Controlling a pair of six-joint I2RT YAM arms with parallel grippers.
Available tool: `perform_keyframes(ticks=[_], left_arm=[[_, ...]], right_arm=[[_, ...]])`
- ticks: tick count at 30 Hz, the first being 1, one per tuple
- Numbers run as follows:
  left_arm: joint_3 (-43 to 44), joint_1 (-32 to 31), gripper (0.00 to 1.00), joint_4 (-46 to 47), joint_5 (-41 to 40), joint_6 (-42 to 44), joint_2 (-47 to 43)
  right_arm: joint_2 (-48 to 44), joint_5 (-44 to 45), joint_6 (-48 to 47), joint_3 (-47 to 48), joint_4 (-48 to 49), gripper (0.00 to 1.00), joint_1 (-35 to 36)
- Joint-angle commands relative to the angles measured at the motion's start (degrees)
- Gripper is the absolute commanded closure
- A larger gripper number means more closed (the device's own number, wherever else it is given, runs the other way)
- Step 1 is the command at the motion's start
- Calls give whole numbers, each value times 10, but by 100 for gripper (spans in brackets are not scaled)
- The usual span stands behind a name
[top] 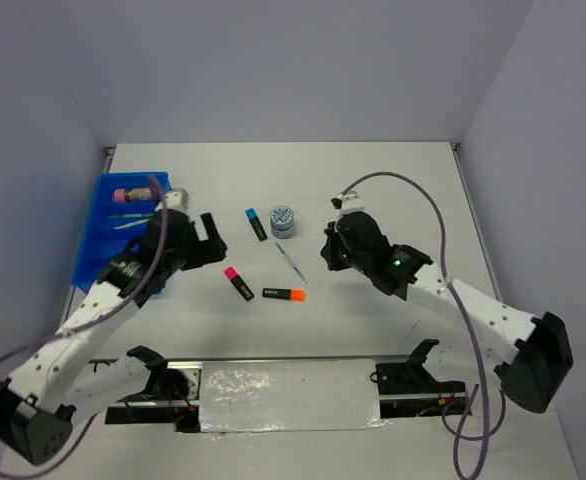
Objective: Sort the stationery into containers
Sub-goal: Pick up the pen cap from the center of the board, then pick up the pen from the center of the board.
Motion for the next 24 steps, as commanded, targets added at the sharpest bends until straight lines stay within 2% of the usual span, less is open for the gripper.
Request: perform_keyframes(ticks=[1,4,8,12,15,19,24], left_arm=[[65,-111,1,28,-156,-109,78],[115,-175,1,17,-221,-178,192],[189,-212,2,4,-278,-298,306],[293,-236,5,-90,-294,-376,462],[372,-260,10,-170,-311,-449,545],[443,-279,11,-216,-321,-507,618],[423,-280,14,-187,-308,-518,644]], right_arm=[[-68,55,32,-18,-43,100,1],[-141,76,41,-32,-68,100,-2],[-171,99,41,-42,-97,100,-14],[-196,103,35,-35,-121,100,-35],[-218,89,26,-37,-123,100,-46],[-245,61,13,-41,-119,100,-49],[-262,38,2,-54,-113,100,-50]])
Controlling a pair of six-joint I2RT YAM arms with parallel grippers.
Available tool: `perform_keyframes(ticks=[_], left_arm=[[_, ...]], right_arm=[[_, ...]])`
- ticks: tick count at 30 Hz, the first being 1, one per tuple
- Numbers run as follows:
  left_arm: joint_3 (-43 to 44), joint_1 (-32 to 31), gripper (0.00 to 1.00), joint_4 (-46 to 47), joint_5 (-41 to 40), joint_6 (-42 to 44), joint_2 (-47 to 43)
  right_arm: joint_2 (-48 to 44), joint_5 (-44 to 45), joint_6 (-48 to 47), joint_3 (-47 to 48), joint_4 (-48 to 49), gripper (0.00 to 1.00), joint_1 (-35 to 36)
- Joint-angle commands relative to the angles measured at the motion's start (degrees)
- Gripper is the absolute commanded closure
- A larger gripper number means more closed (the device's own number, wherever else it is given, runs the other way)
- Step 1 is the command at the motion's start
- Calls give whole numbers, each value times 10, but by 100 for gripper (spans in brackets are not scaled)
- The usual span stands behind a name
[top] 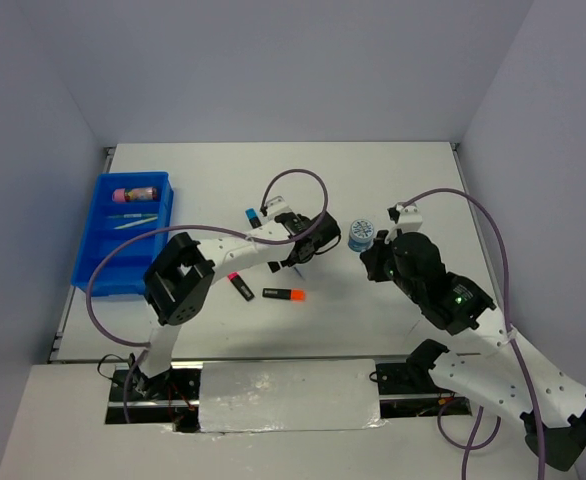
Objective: Sort the stationery into containers
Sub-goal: Pick up the pen from the center of the board.
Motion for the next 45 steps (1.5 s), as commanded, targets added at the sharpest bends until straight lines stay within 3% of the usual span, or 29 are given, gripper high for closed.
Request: perform_keyframes(ticks=[1,4,12,15,18,22,29,37,45], left_arm=[[-2,3,15,-5,-17,-34,8],[10,4,22,-4,-11,-28,31],[16,9,25,13,2,-19,71],[11,12,32,31,13,-6,80],[-7,11,43,47,28,-8,85],[-29,12,72,73,48,-8,89],[-52,12,98,93,63,-10,77],[-120,11,100,143,59,-20,-53],[-256,8,100,272,37,6,-235]], right_arm=[[-13,-19,-15,-16,11,100,-4],[-12,-32,-15,-17,17,100,-4],[1,-57,-20,-11,24,100,-4],[4,-64,-21,-15,33,100,-4],[15,-69,-22,-14,35,100,-4],[19,-73,-23,-7,34,100,-4],[10,-77,-25,-6,31,100,-4],[-3,-88,-32,10,38,100,-4],[-5,-112,-25,16,55,100,-4]])
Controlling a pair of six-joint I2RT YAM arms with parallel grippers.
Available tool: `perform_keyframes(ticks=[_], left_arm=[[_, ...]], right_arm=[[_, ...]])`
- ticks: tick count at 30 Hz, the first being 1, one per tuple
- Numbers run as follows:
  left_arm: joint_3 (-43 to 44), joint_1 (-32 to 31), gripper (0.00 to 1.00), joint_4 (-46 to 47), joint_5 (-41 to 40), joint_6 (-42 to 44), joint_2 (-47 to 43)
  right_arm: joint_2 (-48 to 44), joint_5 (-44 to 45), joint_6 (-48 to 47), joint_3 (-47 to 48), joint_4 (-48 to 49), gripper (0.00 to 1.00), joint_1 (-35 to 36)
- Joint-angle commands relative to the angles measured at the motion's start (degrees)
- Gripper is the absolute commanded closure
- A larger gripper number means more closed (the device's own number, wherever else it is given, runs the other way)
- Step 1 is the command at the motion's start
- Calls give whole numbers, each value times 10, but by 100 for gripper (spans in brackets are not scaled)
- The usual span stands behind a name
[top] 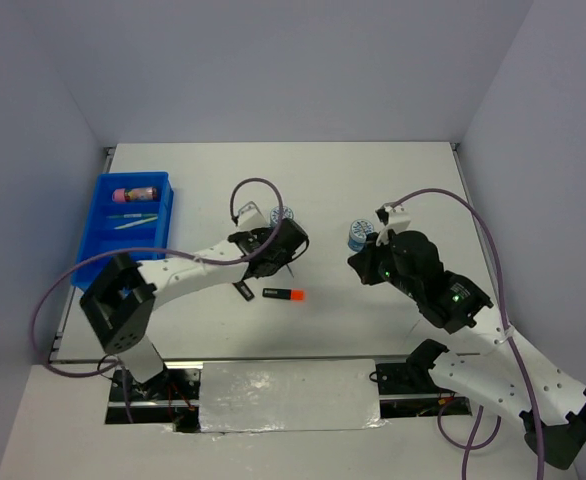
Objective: Sort the stationery into containers
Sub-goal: Pick up the pen from the center of the board.
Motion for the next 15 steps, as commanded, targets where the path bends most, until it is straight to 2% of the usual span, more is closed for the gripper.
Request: perform_keyframes(ticks=[1,5,6,8,9,10,12,13,15], left_arm=[[-46,-6,100,93,-13,55,-73],[-115,-27,100,187,-11,184,-155],[-137,-31,100,238,3,212,-197],[-216,-37,100,297,35,288,-245],[-246,-38,100,372,83,311,-300],[-307,-38,100,411,112,360,-326],[-363,-38,100,504,192,393,-407],[-410,-38,100,531,216,428,-431],[-447,-39,100,573,266,453,-488]], right_arm=[[-12,-18,-1,22,38,100,-2],[-19,-37,21,25,79,100,-3],[-26,-43,26,24,89,100,-2],[-33,-51,42,20,130,100,-1],[-38,-72,47,10,150,100,-1],[-38,-87,56,3,193,100,0],[-36,-102,73,-19,238,100,-1],[-34,-109,95,-28,287,100,0],[-23,-113,120,-55,339,100,0]])
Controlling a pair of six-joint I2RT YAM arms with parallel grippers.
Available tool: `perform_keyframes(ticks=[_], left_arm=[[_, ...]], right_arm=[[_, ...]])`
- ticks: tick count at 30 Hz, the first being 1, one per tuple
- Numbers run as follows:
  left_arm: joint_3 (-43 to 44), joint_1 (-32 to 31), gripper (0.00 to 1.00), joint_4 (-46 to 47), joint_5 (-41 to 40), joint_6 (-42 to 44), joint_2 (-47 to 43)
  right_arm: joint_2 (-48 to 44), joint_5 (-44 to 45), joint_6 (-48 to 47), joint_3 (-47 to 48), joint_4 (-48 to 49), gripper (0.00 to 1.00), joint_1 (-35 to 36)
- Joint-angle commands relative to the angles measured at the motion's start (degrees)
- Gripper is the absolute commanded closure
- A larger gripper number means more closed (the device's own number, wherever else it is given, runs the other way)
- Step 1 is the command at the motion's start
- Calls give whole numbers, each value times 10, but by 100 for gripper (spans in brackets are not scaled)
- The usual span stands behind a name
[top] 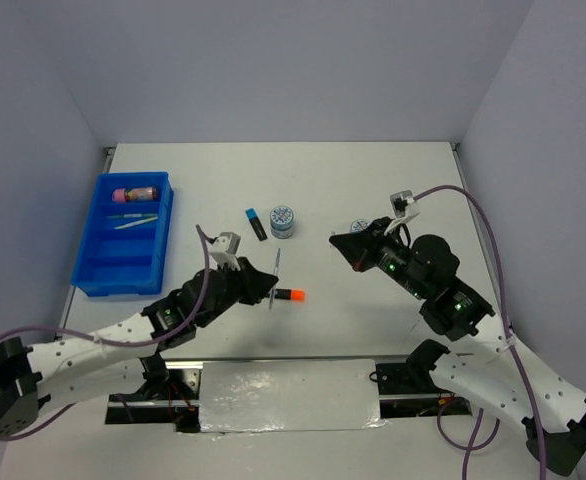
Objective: Sort the stationery into containers
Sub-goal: Pick up the pen from the center of the board, then close the pen cap on the pen.
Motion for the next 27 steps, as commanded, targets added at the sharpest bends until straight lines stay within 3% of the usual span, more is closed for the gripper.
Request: perform_keyframes(ticks=[1,4,7,21,27], left_arm=[[-66,-2,100,190,161,128,-72],[-100,-2,100,228,235,153,-110],[-129,-2,100,260,257,156,-145],[-167,-2,100,331,227,118,-182],[-173,-2,100,352,225,107,-186]], right_arm=[[12,-30,73,-38,185,100,0],[46,-19,126,-60,272,100,7],[88,7,166,-60,312,100,22],[67,181,168,-119,389,100,173],[72,177,169,-143,435,100,196]])
